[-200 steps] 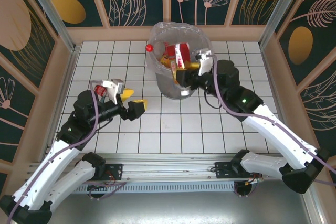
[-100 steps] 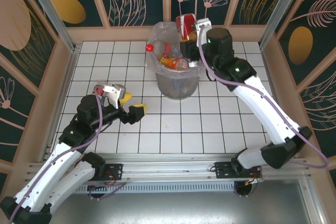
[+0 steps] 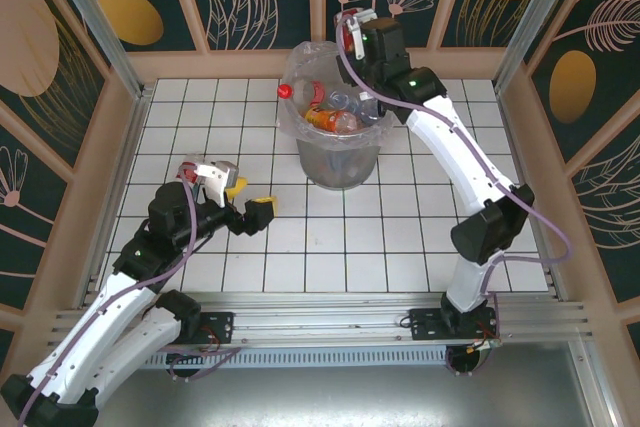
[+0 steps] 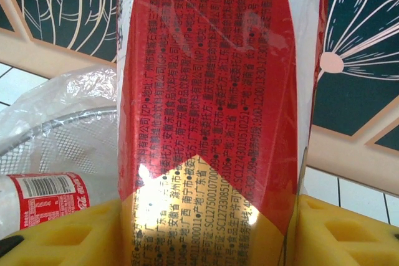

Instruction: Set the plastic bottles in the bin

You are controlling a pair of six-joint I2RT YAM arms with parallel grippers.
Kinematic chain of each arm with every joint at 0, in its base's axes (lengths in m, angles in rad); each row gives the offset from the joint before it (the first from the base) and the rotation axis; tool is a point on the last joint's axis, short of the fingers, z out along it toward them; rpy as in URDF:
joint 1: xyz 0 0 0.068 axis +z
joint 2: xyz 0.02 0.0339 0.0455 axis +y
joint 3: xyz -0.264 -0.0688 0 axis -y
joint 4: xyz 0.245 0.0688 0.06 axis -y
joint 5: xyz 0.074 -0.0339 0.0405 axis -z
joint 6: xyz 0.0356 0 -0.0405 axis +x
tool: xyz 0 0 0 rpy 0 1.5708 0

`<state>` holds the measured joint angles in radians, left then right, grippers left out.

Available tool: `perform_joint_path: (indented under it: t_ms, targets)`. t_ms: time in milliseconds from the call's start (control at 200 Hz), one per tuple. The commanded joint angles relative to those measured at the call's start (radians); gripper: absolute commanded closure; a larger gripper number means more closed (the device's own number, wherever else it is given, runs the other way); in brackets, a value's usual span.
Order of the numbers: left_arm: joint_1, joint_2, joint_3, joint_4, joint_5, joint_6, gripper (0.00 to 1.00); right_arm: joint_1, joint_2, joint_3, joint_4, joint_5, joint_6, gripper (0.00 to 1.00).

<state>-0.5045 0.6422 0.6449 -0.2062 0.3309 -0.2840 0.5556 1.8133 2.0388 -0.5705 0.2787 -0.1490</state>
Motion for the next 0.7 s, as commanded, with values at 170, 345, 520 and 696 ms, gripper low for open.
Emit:
perform_joint_path:
  t_ms: [170,345,520,696]
  targets:
    - [-0.003,-0.008,-0.013,0.002,-0.022,0.009,0.02,-0.003,0.099,0.149,0.029,-0.021,-0.039,0.41]
    - [-0.003,-0.009,-0.011,-0.007,-0.058,0.002,0.01,-0.003,0.144,0.129,0.082,0.021,-0.08,0.41]
    - [-0.003,-0.007,0.009,-0.061,-0.253,-0.046,0.01,-0.052,0.153,0.088,0.113,0.002,-0.099,0.38]
    - [-0.002,0.086,0.095,-0.219,-0.482,-0.119,0.01,-0.058,0.098,-0.003,0.138,-0.055,-0.095,0.32]
